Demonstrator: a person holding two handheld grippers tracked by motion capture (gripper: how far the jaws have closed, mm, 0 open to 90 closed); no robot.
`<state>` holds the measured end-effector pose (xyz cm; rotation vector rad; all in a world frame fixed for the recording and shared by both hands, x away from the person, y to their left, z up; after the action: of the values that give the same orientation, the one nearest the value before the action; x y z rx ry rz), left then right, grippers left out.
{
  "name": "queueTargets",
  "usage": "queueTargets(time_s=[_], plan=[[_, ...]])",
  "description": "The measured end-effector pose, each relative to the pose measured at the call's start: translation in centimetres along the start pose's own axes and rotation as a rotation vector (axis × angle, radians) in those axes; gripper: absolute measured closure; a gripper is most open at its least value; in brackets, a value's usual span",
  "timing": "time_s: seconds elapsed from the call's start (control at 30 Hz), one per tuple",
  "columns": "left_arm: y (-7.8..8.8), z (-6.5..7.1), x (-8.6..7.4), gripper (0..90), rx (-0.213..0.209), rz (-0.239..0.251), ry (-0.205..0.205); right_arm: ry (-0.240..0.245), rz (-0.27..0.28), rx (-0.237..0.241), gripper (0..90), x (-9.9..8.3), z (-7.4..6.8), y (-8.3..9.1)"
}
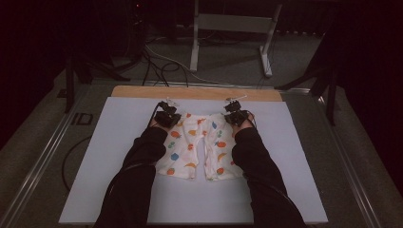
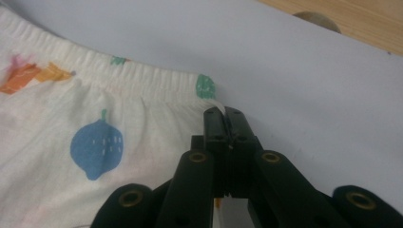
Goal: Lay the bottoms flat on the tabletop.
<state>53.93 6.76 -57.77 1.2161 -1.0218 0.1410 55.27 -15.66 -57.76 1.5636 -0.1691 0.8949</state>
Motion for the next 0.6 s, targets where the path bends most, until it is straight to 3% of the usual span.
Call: queueTargets(time_s=[0.13, 0.2, 0.23, 0.27, 0.33, 0.37, 0.4, 0.43, 0.53, 0.57, 0.6], plan=[[-0.2, 0.1, -0.2, 88.3, -0.012, -0.013, 0.009, -0.003, 0.006, -0.007, 89.4, 0.3, 0.0, 0.2], [-0.3, 0.3, -0.3, 78.7, -0.036, -0.029, 0.017, -0.002, 0.001, -0.006, 88.0, 0.2, 0.0, 0.2], [-0.3, 0.4, -0.3, 78.7, -0.032, -0.029, 0.017, -0.006, 0.002, -0.007, 82.3, 0.3, -0.1, 0.2], [-0.2, 0.4, -0.3, 63.0, -0.024, -0.034, 0.028, -0.009, 0.002, 0.003, 73.9, 0.3, -0.1, 0.3], [0.0, 0.7, -0.1, 48.0, -0.039, -0.046, 0.054, -0.012, -0.008, 0.025, 57.1, 0.3, -0.3, 0.4], [0.1, 0.7, 0.0, 36.0, -0.043, -0.047, 0.063, -0.008, 0.003, 0.022, 47.5, 0.5, -0.4, 0.7], [0.2, 0.8, 0.1, 31.6, -0.053, -0.048, 0.065, -0.009, 0.007, 0.036, 40.1, 0.6, -0.5, 0.9], [0.5, 0.9, 0.3, 31.6, -0.059, -0.044, 0.067, -0.009, 0.007, 0.036, 40.1, 0.6, -0.5, 0.9], [1.4, 1.0, 0.8, 16.8, -0.089, -0.017, 0.068, 0.006, 0.019, 0.039, 30.9, 1.0, -0.7, 1.8], [1.7, 1.1, 0.9, 11.2, -0.096, -0.008, 0.07, 0.008, 0.038, 0.065, 23.0, 1.4, -1.0, 2.3], [2.0, 1.1, 1.0, 11.2, -0.099, -0.006, 0.067, 0.008, 0.038, 0.065, 23.0, 1.4, -1.0, 2.3]])
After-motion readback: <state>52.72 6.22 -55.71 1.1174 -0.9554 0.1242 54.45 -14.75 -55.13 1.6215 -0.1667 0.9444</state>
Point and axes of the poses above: each handheld gripper's, and its own axes: y roughly backward along the jaws, x roughly out of its top, z roughly to its right, the point moved 9 cm from there along -y, roughly forward along the jaws, and after that the axes turned 1 degree about -x, right-handed, at the moved point
